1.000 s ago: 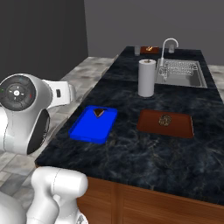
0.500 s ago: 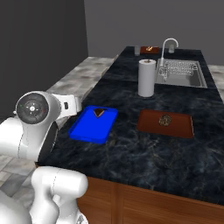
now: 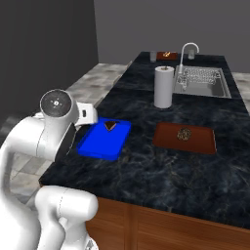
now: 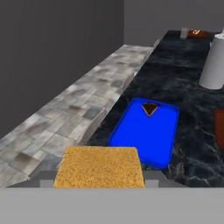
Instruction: Take the cakes from the fridge and place them on the empty tray on the dining counter.
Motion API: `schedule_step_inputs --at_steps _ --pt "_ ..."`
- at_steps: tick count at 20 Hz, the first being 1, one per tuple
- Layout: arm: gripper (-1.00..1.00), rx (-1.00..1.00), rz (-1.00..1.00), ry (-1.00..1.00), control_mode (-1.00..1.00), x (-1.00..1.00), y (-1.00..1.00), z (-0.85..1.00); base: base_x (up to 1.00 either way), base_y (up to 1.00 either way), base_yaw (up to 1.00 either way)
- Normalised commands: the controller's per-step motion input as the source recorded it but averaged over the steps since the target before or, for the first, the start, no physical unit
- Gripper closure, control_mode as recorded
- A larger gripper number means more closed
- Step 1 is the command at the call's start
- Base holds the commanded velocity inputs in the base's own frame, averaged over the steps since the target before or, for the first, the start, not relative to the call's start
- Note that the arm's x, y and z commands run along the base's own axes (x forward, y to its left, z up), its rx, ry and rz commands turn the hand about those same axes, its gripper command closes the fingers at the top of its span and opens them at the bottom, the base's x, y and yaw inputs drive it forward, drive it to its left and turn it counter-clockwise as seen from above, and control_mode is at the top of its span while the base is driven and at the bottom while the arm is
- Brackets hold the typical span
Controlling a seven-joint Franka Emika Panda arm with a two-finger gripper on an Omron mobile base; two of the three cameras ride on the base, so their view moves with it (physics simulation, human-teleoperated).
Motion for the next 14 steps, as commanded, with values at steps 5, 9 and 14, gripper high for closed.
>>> schedule_step_inputs --at_steps 5,9,14 --pt "1.0 0.0 0.0 0.0 -1.0 0.32 0.0 -0.54 0.0 0.0 0.0" --pt "1.0 0.0 0.0 0.0 -1.0 0.35 0.0 -0.36 0.0 0.0 0.0" --pt "1.0 0.0 0.0 0.0 -1.0 0.33 0.0 -0.35 0.0 0.0 0.0"
